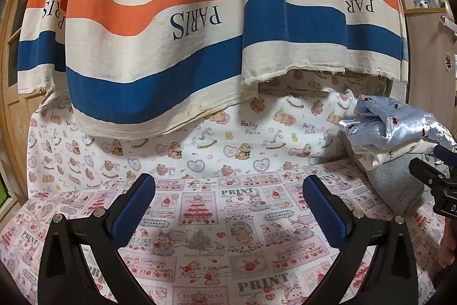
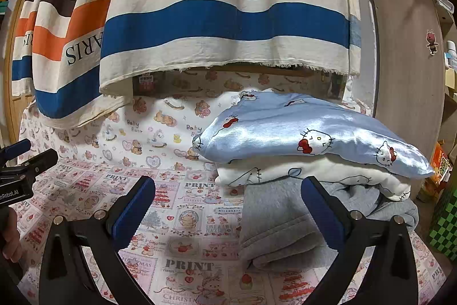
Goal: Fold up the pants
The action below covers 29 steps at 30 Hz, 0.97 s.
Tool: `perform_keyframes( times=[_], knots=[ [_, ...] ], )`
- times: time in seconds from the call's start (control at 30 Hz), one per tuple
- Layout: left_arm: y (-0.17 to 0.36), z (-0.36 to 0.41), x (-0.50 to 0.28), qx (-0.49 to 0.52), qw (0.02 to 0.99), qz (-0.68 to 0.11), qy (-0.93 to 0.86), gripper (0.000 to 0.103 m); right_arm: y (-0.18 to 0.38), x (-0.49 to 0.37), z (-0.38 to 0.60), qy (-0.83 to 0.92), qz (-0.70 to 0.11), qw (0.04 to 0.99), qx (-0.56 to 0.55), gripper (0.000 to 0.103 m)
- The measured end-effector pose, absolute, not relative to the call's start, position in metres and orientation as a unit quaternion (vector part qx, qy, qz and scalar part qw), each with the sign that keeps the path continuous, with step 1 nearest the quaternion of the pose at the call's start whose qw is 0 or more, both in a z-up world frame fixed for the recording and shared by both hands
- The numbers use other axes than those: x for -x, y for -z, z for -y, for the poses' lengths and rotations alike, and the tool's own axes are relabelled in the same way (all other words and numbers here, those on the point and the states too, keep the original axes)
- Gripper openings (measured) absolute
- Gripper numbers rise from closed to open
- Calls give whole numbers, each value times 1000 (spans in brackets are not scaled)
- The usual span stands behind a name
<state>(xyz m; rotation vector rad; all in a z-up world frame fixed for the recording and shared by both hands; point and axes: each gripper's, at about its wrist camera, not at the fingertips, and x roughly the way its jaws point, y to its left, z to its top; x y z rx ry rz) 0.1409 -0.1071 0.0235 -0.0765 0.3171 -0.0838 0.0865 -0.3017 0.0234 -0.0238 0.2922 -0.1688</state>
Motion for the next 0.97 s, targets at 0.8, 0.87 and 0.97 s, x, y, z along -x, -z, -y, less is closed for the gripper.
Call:
perform_keyframes(
  times=[0.8,0.87,0.97],
  knots=[
    [-23,108,-141,38,986,-158,43,102,-24,-87,300,78,-147,986,18,102],
    [-23,108,-141,38,986,-158,43,102,-24,-87,300,78,-147,986,16,102],
    [-23,108,-141,37,986,-158,43,102,-24,-87,300,78,-149,986,14,102]
  ],
)
